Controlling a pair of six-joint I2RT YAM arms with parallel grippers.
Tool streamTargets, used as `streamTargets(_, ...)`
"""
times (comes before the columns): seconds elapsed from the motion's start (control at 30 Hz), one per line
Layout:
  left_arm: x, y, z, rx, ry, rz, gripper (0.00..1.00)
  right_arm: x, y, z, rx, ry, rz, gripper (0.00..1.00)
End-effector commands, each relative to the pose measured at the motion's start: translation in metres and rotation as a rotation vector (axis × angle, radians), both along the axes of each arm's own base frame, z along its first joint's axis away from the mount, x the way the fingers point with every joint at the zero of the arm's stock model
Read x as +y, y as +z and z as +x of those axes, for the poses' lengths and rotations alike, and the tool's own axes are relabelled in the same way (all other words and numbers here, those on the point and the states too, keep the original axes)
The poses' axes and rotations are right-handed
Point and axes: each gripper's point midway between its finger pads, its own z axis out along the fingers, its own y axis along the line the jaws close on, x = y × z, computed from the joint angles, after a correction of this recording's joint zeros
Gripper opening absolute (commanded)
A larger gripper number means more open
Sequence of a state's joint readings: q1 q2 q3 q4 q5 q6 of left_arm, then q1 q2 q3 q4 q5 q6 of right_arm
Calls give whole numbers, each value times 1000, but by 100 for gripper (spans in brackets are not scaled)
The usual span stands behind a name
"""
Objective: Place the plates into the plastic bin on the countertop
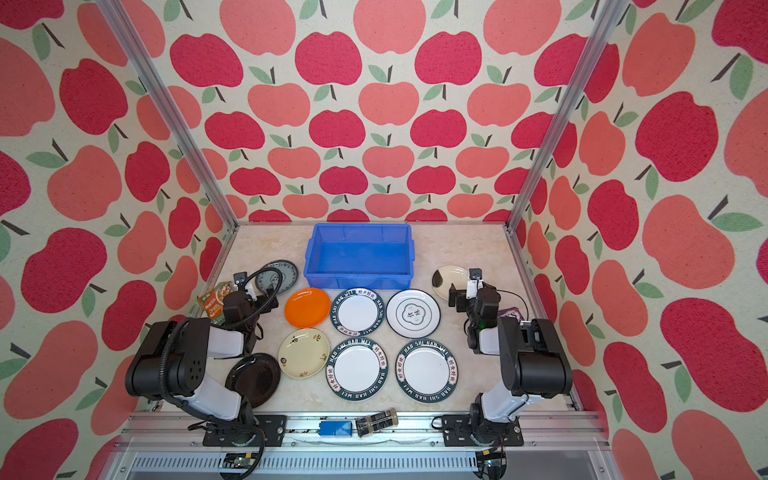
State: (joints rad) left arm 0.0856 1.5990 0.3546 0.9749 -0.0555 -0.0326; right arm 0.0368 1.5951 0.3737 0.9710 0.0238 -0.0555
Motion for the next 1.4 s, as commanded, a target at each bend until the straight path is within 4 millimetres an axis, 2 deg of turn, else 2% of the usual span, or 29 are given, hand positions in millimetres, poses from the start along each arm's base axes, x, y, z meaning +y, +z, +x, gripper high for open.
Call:
streamTargets(0.0, 3, 3, 5, -4, -2, 11, 99, 2, 5, 0, -16, 12, 15, 100)
streamTargets(0.1, -2, 4, 3, -28, -76, -54, 99, 1, 4, 0, -13, 8, 14, 100)
streamTargets(0.3, -2, 3, 3, -25, -78, -58, 99, 2, 4, 0, -11, 8, 14, 100)
streamTargets(0.57, -6, 4, 9, 11, -44, 17, 99, 1, 7, 1, -14, -13, -19, 100)
streamTargets(0.67, 13, 22, 5, 17, 105, 67, 99, 2, 26, -3, -39, -63, -91, 100)
streamTargets(0.83, 22, 67, 0, -17, 225, 112, 99, 6, 82, -9, -76, -188, -236, 100)
streamTargets(0.9, 31, 83, -9, -15, 304, 36, 99, 5, 103, -9, -49, -221, -203, 99)
streamTargets(0.97, 41, 95, -19, 24, 367, -125, 99, 8, 127, -9, -41, -244, -170, 100)
streamTargets(1.1, 29, 106, -26, 110, 283, -459, 99, 27, 167, -10, -10, -217, -50, 100)
streamTargets(1.27, 11, 93, -27, 195, 150, -840, 99, 79, 184, -5, 71, -31, 175, 100)
streamTargets(1.37, 7, 82, -24, 250, 120, -975, 99, 105, 182, 0, 174, 30, 224, 100)
